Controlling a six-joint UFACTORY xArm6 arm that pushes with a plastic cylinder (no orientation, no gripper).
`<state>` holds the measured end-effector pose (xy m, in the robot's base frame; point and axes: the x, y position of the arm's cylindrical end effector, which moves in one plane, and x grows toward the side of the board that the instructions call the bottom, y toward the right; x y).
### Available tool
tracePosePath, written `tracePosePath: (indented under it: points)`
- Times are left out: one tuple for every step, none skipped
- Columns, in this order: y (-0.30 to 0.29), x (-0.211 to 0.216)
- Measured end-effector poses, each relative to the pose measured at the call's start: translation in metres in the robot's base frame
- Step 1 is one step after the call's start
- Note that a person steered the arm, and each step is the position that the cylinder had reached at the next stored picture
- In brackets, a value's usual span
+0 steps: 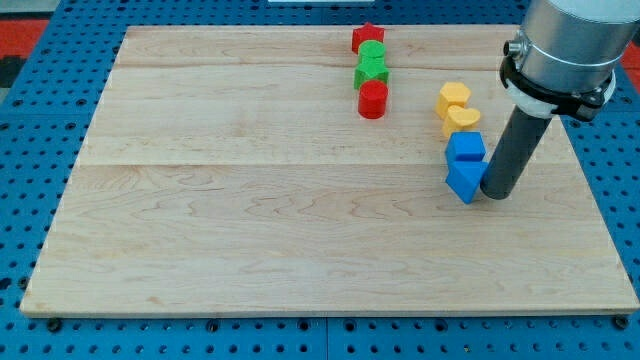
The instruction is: Point your arm to the top right of the yellow hexagon
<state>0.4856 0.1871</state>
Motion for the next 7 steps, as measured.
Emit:
tracePosePath:
  points:
    - [0.0, 0.0]
    - [0.037, 0.001]
    - [0.09, 0.001]
    - [0.121, -0.008]
    - [0.129, -0.039]
    - [0.129, -0.065]
    - [0.129, -0.097]
